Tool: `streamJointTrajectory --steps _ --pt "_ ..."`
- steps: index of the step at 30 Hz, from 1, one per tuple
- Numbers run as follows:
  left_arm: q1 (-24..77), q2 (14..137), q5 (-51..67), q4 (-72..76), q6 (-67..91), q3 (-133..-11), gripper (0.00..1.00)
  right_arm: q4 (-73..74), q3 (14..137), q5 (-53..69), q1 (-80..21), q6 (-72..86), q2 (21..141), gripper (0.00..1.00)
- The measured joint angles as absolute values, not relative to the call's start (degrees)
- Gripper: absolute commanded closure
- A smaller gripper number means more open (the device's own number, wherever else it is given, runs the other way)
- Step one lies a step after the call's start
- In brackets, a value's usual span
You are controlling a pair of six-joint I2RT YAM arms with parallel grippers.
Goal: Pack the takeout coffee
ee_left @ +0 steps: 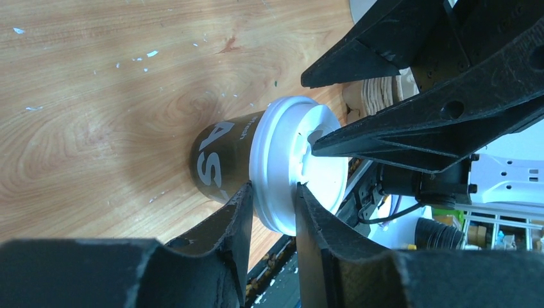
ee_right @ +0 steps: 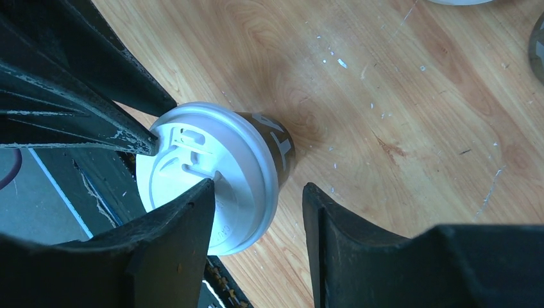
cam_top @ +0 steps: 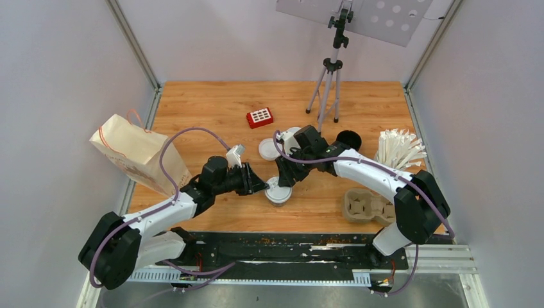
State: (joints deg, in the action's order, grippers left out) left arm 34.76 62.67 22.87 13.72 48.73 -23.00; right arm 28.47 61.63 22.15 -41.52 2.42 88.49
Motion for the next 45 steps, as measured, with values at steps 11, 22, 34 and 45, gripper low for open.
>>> streamJointTrajectory --steps 11,22,34,45 --pt "34.79 64.31 22.35 9.98 46.89 -25.39 0.69 26.13 59.77 22.92 -41.01 2.57 87.88 0.47" --pt "34.89 70.61 21.96 9.15 44.51 -29.54 0.71 23.7 57.17 23.22 -39.77 3.16 86.5 0.47" --pt "37.5 63.94 18.63 0.91 45.47 -29.8 0.71 24.38 57.95 23.77 -39.97 3.31 86.78 0.38" --pt "39.72 60.4 17.26 -0.78 49.71 -27.97 0.7 25.98 59.0 24.14 -40.03 4.86 87.57 0.3"
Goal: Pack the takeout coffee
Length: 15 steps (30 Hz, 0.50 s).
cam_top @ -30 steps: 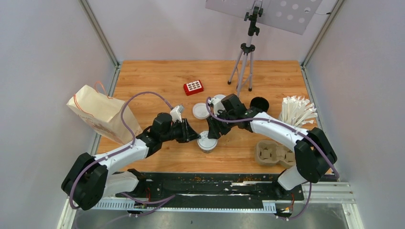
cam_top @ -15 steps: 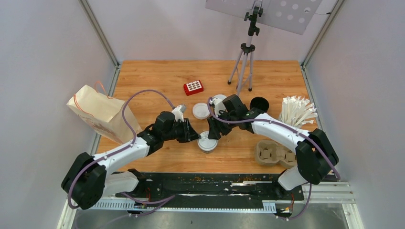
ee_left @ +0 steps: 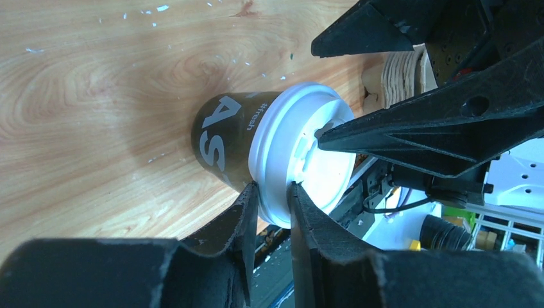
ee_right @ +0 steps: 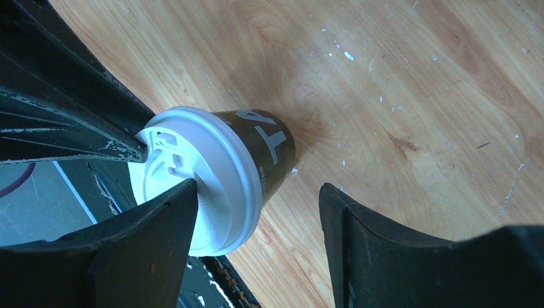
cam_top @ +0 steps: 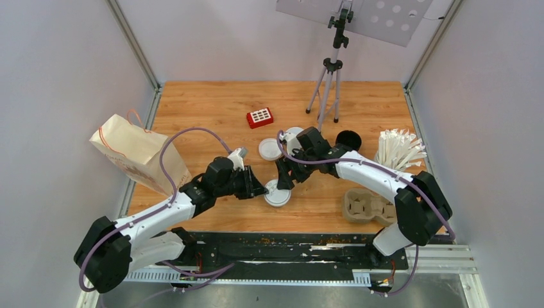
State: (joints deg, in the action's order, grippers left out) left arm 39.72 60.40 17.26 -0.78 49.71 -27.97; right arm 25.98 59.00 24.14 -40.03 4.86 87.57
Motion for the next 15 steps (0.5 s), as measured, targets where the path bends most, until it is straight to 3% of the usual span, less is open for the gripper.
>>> streamJointTrajectory --steps 11,15 --pt "41.39 57.93 14.35 -0.58 54.0 -26.06 0.7 27.14 61.25 25.76 -40.03 4.71 89.95 0.31" --pt "41.93 57.3 12.95 -0.8 55.05 -25.87 0.62 27.09 61.91 27.27 -39.77 3.77 90.98 0.31"
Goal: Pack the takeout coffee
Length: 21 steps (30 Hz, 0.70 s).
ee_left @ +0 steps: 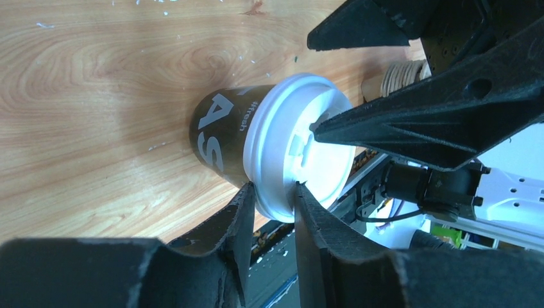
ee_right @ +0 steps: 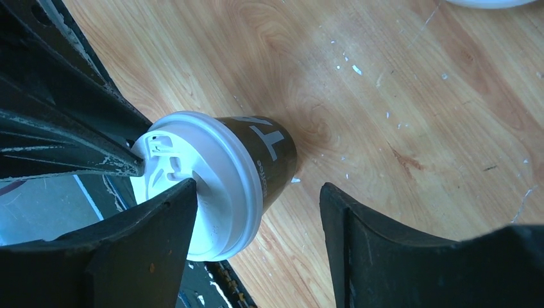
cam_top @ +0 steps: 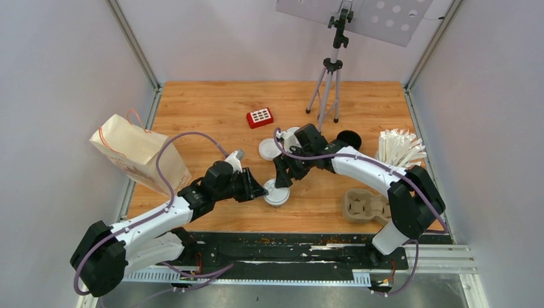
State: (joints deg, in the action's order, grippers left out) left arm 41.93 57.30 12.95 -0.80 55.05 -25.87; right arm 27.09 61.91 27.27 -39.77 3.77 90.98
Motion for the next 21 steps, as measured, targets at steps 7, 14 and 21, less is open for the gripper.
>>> streamJointTrajectory --steps 7,14,21 --pt "42.76 53.52 10.2 -6.15 53.87 -26.0 0.47 25.98 62.92 28.67 -39.72 0.47 92.49 0.32" --pt "40.42 54.24 8.67 -10.13 50.65 -29.87 0.46 25.85 63.16 29.15 -39.72 -1.93 92.49 0.32" --pt "39.75 61.23 10.48 -9.65 45.87 -34.39 0.49 26.11 63.7 29.04 -39.72 -2.2 92.6 0.31"
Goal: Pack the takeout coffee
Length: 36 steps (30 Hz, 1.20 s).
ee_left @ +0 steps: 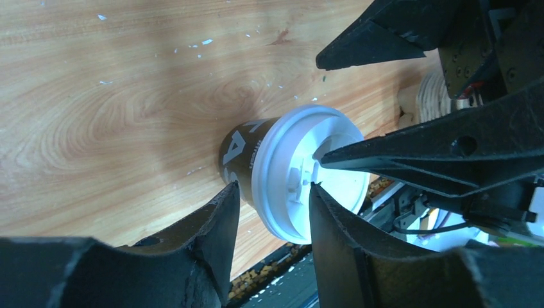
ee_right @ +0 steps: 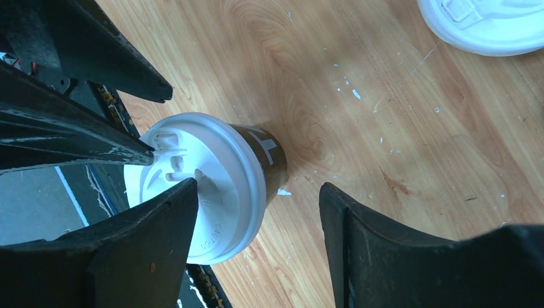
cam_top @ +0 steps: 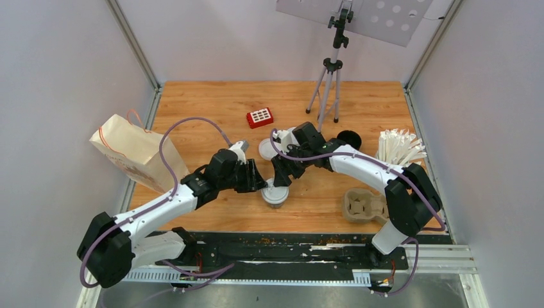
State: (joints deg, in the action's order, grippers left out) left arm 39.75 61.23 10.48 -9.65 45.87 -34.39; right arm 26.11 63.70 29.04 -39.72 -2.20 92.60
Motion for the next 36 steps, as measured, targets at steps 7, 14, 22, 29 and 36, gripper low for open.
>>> streamJointTrajectory --steps 7,14,22,29,36 --pt "39.72 65.01 10.81 -9.76 43.07 -36.18 0.61 27.2 63.96 28.77 -39.72 -1.56 92.6 0.3" --pt "39.72 66.72 12.69 -6.79 44.12 -36.18 0.67 31.53 66.92 23.62 -39.72 6.98 92.55 0.27" --pt "40.6 67.0 12.1 -6.68 46.22 -36.18 0.68 31.86 59.07 18.5 -39.75 20.86 84.29 0.34" --pt "41.69 67.09 10.98 -6.59 47.99 -36.18 0.71 29.63 56.93 17.85 -40.93 26.96 80.9 0.45" --pt "42.52 66.37 9.28 -7.79 49.56 -36.16 0.73 28.86 56.93 17.17 -43.0 28.03 81.41 0.6"
